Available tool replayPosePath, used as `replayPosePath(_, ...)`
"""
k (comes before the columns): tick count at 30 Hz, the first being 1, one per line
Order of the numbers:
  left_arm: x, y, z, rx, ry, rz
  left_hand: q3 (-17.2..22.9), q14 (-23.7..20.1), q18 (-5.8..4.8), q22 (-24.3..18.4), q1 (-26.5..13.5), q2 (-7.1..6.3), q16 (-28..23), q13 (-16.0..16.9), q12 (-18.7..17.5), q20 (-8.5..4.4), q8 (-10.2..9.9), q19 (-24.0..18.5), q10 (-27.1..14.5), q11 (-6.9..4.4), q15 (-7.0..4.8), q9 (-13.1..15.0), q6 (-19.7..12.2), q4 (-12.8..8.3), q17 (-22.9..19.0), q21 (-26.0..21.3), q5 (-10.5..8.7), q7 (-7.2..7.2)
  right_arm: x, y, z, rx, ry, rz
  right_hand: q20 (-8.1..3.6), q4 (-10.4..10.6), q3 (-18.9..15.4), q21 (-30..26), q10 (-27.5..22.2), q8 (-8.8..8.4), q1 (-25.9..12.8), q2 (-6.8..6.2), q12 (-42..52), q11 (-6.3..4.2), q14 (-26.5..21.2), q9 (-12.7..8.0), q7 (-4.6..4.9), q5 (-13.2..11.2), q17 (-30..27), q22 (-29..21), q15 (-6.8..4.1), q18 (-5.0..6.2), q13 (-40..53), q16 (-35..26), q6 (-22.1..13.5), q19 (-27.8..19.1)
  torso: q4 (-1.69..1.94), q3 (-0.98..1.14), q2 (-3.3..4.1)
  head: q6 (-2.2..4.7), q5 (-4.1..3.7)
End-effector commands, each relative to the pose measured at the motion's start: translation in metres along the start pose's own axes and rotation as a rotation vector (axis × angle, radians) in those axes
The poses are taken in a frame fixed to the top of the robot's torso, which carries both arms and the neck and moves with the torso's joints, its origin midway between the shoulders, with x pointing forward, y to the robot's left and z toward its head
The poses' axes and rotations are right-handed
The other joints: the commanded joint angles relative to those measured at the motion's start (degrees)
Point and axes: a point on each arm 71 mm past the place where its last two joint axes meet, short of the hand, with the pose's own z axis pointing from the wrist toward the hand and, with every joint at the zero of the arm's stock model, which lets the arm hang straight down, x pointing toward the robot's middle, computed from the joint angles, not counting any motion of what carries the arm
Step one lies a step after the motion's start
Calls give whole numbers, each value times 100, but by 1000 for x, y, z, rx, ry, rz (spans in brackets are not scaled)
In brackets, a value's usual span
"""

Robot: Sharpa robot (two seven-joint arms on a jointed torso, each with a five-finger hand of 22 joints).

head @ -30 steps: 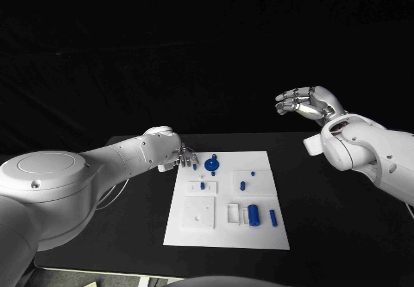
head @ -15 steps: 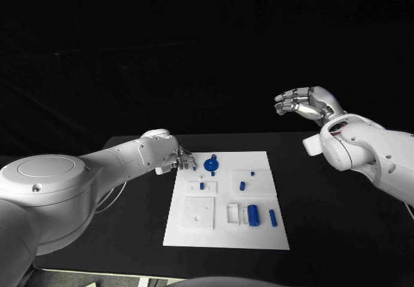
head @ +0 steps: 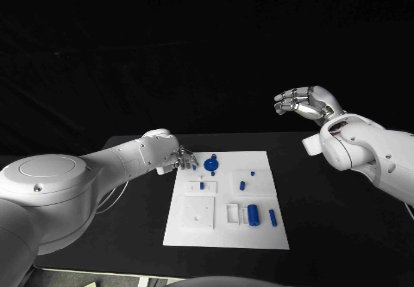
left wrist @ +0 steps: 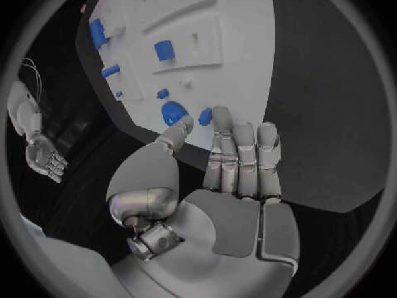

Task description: Assemble the parts on the task board

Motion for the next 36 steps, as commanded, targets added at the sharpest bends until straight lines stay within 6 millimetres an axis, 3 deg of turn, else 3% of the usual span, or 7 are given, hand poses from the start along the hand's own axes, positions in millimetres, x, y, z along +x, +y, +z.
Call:
replayPosePath(1, 0, -2, 0, 18, 8, -18, -40, -44, -53, 8, -8, 49, -5, 7, -40, -830, -24, -28, -28, 0, 2, -9, -17, -3, -7, -23, -16, 20, 1, 2, 0, -15, 5, 1, 29, -5, -27, -25, 40, -19, 1, 28, -34, 14, -12, -7, 18, 27, -7, 7, 38, 110, -7, -40, -31, -10, -3, 3, -1, -1, -9)
replayPosePath(17, 0, -1, 2, 15, 3, -40, -12, -55, -61, 29, 119, 266, 12, 23, -48, -832, -18, -43, -22, 8, 7, -32, -48, -107, -14, -21, -5, 29, 1, 2, 0, -17, 7, 2, 31, -6, -28, -28, 43, -18, 6, 27, -34, 13, -11, -10, 18, 29, -10, 10, 38, 112, -16, -41, -31, -10, -8, 5, 5, 1, -15)
replayPosePath(36, 2, 0, 4, 17, 17, -57, 0, -63, -71, 45, 243, 416, 22, 33, -59, -829, -11, -50, -21, 16, 15, -50, -65, -212, -24, -21, -56, 37, 3, 4, -1, -21, 12, 5, 33, -8, -27, -33, 45, -16, 14, 26, -33, 12, -10, -13, 18, 31, -13, 14, 37, 115, -28, -42, -30, -10, -5, 4, 3, -28, -44)
